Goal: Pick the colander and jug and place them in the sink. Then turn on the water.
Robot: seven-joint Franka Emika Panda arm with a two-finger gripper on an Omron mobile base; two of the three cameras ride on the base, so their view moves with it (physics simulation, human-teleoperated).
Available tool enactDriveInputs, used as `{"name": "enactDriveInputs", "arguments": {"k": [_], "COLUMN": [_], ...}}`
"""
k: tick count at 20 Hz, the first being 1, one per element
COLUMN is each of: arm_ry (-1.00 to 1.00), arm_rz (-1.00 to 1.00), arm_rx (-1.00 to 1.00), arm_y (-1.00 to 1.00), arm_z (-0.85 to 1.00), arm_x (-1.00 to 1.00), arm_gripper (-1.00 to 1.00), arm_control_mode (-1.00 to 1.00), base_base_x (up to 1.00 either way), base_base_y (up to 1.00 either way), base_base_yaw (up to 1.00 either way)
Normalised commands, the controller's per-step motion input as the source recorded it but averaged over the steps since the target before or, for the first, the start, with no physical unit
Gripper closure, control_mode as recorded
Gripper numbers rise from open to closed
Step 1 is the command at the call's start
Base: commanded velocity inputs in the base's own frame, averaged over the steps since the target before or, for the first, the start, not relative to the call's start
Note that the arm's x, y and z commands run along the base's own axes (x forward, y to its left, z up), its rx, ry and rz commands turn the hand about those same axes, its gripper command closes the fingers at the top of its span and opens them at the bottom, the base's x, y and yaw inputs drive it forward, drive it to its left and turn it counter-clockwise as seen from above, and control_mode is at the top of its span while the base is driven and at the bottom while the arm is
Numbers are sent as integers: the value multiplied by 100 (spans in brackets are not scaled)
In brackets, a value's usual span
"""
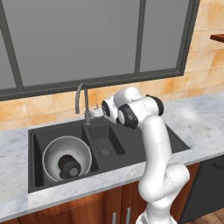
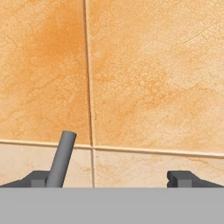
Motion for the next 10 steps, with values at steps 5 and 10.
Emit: {"name": "enactDriveInputs", "arguments": {"k": [5, 10], "arm_ry": [0, 0], "arm_rz": [-2, -1], "arm_rx": [3, 3], "arm_y": [-76, -77], "arm_z": [-8, -6], "arm_x": [0, 0], "arm_gripper": [-100, -100], "arm_control_mode": [-100, -100], "base_base_x": [0, 0], "base_base_y": [0, 0], "base_base_yaw": [0, 0]}}
